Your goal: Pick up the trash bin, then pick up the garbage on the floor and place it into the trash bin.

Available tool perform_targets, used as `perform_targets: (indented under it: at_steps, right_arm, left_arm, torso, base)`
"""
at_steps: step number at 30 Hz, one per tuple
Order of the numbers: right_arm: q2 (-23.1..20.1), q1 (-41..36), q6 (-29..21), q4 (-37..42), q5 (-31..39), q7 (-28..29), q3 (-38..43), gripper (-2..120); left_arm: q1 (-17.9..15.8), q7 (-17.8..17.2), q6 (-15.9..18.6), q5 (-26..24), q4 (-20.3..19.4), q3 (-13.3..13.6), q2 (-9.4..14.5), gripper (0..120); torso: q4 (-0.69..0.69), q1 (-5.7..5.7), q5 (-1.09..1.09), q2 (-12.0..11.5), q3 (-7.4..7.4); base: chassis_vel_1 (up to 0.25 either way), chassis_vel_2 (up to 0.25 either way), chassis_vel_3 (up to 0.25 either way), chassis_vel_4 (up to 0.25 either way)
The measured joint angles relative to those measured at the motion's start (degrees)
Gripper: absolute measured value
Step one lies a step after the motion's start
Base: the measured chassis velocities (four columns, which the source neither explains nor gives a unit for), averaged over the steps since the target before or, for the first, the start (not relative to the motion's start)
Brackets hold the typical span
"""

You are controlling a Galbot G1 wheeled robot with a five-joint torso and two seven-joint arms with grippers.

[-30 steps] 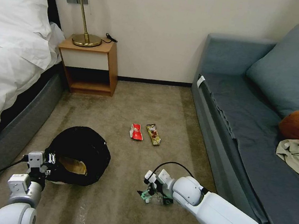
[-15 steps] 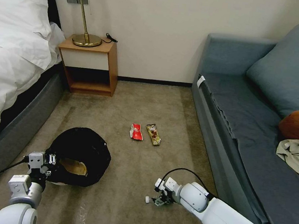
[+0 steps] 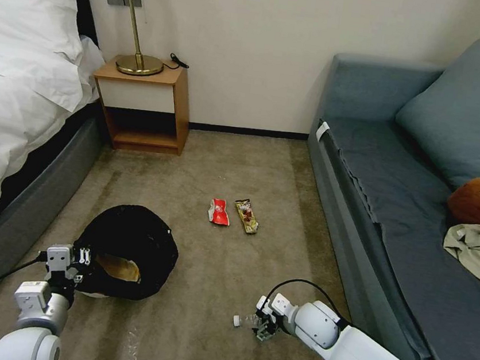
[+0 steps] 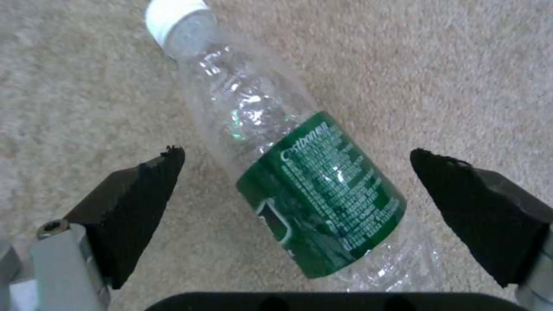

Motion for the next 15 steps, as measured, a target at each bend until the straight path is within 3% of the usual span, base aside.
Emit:
perform_targets:
  at_steps: [6,11,15]
  right_arm:
    - [0.92,0.78,0.71,-2.4,-0.33,-0.07,-0.15,99]
    - [1.05,0.91,0.83,-3.28,-0.98,-0.97,-0.95,90]
    - [1.41,0.15,0.84,-3.54,-1.25,-1.67,-0.59,76]
  left_arm:
    - [0.15,-0.01,-0.03,0.07,-0.43,0.07,-0.21,4]
    - [0.38,-0.02,0.03,-0.13,-1.4,0.06,-0.21,4]
    - [0.5,-0.03,0.06,-0.26,-1.46,-0.14,-0.21,4]
  torso:
    - [0.01,0.0,0.0,0.0,0.0]
    - [0.0,0.0,0.0,0.0,0.0]
    - [0.0,0.0,0.0,0.0,0.0]
  base:
    - [0.0,0.0,0.0,0.0]
    - [0.0,0.0,0.0,0.0]
    - [0.0,0.0,0.0,0.0]
